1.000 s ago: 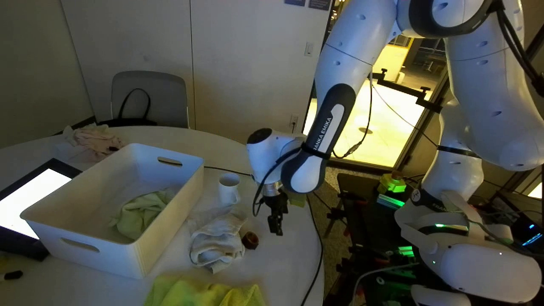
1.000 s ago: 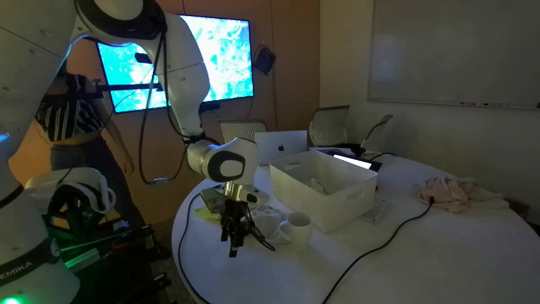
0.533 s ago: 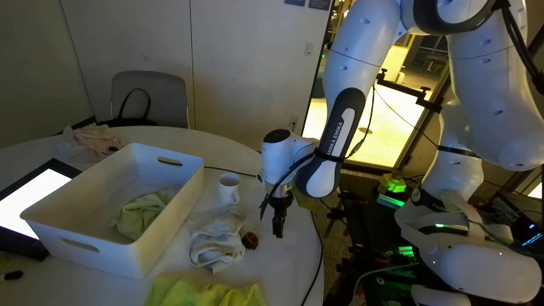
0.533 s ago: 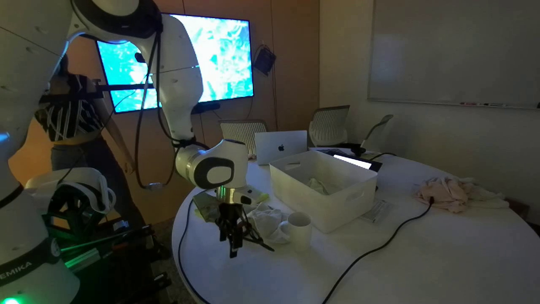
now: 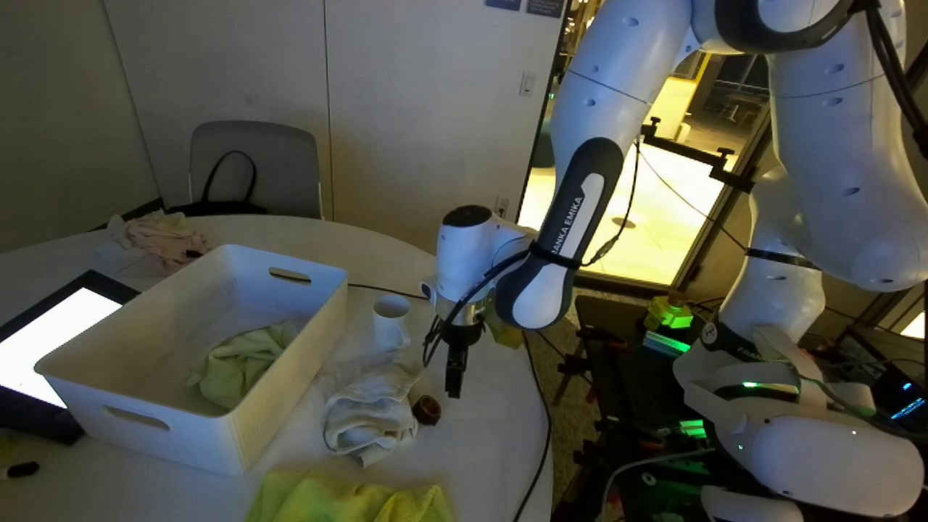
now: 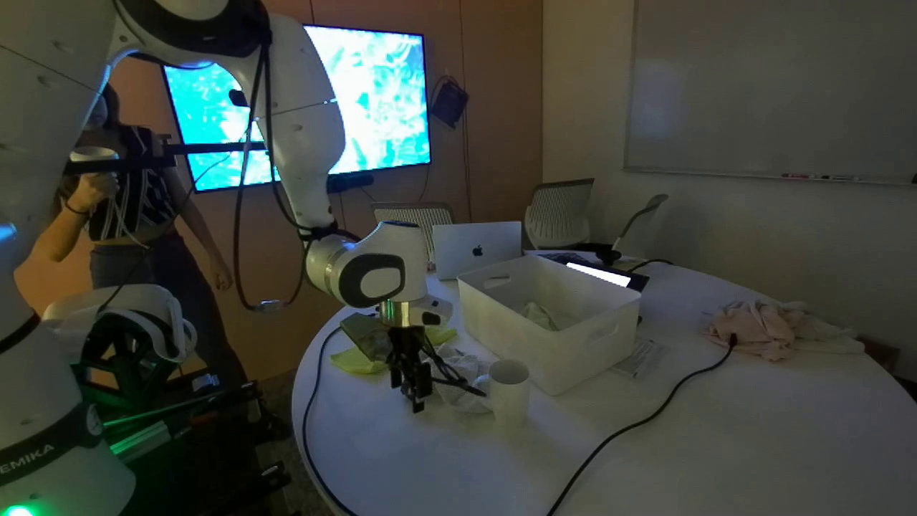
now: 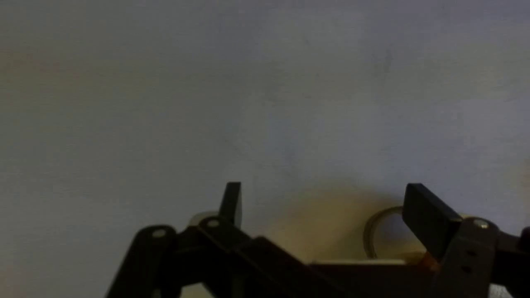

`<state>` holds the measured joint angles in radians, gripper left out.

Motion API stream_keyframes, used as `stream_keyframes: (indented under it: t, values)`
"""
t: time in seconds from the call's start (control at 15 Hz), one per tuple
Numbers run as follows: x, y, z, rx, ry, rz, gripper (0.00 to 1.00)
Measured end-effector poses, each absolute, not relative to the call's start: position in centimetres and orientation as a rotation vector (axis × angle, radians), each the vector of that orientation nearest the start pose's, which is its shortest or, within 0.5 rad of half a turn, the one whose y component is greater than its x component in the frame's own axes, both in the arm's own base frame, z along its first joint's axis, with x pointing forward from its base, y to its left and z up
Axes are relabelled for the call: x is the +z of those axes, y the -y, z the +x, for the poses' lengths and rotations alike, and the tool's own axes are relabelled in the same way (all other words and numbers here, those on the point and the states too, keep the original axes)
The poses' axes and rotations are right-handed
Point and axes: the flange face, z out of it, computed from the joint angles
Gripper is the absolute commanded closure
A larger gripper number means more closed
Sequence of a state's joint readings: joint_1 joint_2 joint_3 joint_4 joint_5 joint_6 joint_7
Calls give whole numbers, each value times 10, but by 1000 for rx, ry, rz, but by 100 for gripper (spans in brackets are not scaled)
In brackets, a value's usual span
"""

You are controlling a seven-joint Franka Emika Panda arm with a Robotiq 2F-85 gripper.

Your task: Put all the towels in the basket and the other objects in the white mug

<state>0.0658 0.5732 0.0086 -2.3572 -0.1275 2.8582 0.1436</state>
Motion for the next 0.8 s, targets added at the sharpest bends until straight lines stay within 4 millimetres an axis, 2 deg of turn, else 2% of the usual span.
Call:
stream_keyframes:
  t: [0.47,0.8]
  values:
    - [91,-52,514,12,117,-3168,0]
    - [85,-58,514,29,142,-3164,0]
